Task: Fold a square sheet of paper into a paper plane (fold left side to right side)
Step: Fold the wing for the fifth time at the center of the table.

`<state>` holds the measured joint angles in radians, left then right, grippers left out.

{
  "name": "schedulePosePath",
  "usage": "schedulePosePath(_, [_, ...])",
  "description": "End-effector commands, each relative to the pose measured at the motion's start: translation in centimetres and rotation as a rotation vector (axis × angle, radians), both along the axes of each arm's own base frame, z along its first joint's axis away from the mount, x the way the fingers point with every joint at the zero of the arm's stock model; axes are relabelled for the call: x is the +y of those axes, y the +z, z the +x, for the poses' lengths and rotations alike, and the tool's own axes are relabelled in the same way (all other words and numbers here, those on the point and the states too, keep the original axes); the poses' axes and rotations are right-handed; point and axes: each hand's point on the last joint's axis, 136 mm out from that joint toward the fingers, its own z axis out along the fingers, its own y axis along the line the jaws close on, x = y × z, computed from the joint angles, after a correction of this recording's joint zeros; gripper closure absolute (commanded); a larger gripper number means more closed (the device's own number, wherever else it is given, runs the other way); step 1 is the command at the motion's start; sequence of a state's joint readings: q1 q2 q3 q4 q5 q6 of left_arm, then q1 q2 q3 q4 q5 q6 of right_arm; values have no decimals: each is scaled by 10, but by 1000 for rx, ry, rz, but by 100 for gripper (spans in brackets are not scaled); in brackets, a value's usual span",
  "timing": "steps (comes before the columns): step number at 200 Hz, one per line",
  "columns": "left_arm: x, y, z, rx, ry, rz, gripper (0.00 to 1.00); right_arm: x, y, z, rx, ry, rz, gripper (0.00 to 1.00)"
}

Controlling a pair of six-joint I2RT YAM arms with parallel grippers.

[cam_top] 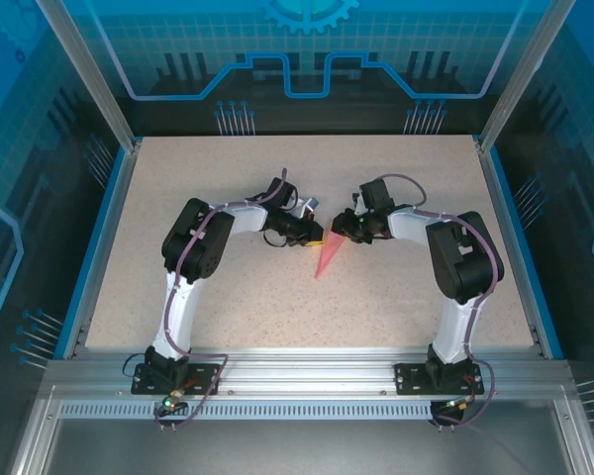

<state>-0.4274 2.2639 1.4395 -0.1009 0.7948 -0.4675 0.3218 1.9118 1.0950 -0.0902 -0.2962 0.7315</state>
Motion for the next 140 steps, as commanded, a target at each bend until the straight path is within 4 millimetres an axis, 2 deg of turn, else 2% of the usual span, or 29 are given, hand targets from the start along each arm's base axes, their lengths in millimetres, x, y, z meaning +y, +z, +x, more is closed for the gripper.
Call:
schedulePosePath(1, [-4,-29,-9,14,-24,58,92,0,-11,-5,29,14,-37,69])
schedulePosePath(39, [-4,-29,-9,18,-24,60,92,-1,-20,-6,51,15,-48,69])
schedulePosePath(64, [-4,-23,-9,9,-22,55,87,-4,-27,-11,82,9,-68,69])
schedulePosePath(78, [-4,-13,-8,-11,-20,48,85,-8,-32,-16,109,2,-87,69])
schedulePosePath(95, [0,3,-5,-45,-6,44,77,-14,-39,-22,142,-10,-110,69])
schedulePosePath(140, [28,45,-5,-114,61,39,66,-17,-45,-27,162,-18,-101,69])
